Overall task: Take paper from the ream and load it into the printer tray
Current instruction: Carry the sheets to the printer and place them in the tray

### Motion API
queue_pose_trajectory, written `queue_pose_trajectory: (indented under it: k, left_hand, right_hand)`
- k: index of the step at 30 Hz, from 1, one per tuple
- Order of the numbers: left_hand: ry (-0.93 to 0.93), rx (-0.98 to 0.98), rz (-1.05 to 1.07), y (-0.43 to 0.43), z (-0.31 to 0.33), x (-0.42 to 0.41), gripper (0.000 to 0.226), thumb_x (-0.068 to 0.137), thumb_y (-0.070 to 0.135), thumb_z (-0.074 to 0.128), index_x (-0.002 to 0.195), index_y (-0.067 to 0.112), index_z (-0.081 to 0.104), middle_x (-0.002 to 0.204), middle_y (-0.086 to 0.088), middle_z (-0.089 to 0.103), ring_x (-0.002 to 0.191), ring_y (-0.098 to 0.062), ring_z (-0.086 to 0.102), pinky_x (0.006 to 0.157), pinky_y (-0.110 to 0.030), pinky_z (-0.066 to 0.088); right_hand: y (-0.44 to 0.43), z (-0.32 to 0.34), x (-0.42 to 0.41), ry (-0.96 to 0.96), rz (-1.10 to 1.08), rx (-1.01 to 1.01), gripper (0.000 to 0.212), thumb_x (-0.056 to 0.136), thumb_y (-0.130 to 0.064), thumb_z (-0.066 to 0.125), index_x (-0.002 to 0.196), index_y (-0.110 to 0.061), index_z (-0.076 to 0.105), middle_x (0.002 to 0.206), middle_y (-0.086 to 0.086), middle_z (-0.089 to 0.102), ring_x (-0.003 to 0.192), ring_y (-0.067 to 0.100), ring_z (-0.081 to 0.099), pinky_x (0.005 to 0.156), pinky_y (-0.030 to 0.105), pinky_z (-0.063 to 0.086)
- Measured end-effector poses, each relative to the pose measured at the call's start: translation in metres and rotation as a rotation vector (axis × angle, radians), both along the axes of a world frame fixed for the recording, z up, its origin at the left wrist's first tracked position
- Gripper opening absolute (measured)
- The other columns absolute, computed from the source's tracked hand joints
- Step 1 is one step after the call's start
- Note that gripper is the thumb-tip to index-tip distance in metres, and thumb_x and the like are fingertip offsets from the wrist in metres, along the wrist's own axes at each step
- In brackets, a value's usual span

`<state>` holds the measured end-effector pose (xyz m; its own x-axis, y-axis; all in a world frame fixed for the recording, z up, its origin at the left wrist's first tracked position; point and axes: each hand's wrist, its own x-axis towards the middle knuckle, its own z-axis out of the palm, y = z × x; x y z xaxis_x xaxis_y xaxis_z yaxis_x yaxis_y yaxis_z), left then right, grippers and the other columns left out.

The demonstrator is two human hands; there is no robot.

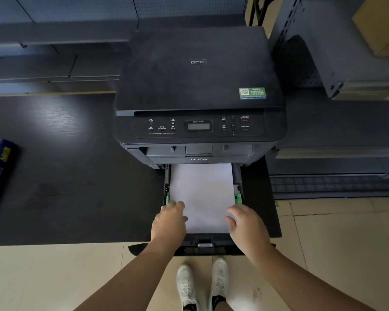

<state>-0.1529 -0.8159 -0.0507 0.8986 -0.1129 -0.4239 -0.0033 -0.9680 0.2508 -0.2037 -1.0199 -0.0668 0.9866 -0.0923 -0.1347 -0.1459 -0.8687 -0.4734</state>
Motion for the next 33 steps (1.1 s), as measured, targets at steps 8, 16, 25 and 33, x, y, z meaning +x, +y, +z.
queue_pose_trajectory:
  k: [8,16,25,33]
  left_hand:
    - [0.170,0.016,-0.234,-0.008,-0.030,0.000,0.040,0.093,0.002,0.052,0.130,0.014,0.059,0.137,-0.005,0.049,0.126,-0.024,0.048,0.102,-0.037,0.049]
    - [-0.041,-0.075,0.126,0.008,0.000,0.006,0.030,0.096,0.020,0.056,0.125,0.015,0.062,0.125,-0.006,0.059,0.111,-0.027,0.058,0.089,-0.040,0.052]
    - [0.067,-0.212,0.522,0.028,-0.001,0.008,0.024,0.090,0.013,0.056,0.109,0.015,0.070,0.096,-0.009,0.070,0.075,-0.027,0.061,0.062,-0.031,0.049]
    - [0.096,-0.257,0.645,0.026,-0.003,0.013,0.016,0.085,0.014,0.059,0.090,0.011,0.074,0.084,-0.011,0.072,0.073,-0.031,0.067,0.062,-0.034,0.057]
  right_hand:
    - [0.006,-0.024,0.024,0.253,0.295,-0.100,0.019,0.090,-0.009,0.056,0.072,-0.008,0.057,0.086,0.001,0.054,0.078,0.018,0.054,0.064,0.023,0.037]
    - [-0.005,-0.008,0.023,0.053,-0.107,0.019,0.023,0.088,-0.021,0.066,0.105,-0.007,0.070,0.096,0.011,0.068,0.087,0.026,0.065,0.070,0.036,0.057]
    - [-0.024,-0.003,0.015,0.298,-0.385,0.070,0.021,0.088,-0.029,0.066,0.096,-0.011,0.072,0.083,0.004,0.074,0.064,0.014,0.060,0.050,0.019,0.040]
    - [-0.020,-0.008,0.019,0.317,-0.431,0.066,0.022,0.087,-0.028,0.065,0.072,-0.012,0.066,0.058,0.002,0.063,0.049,0.018,0.061,0.042,0.024,0.041]
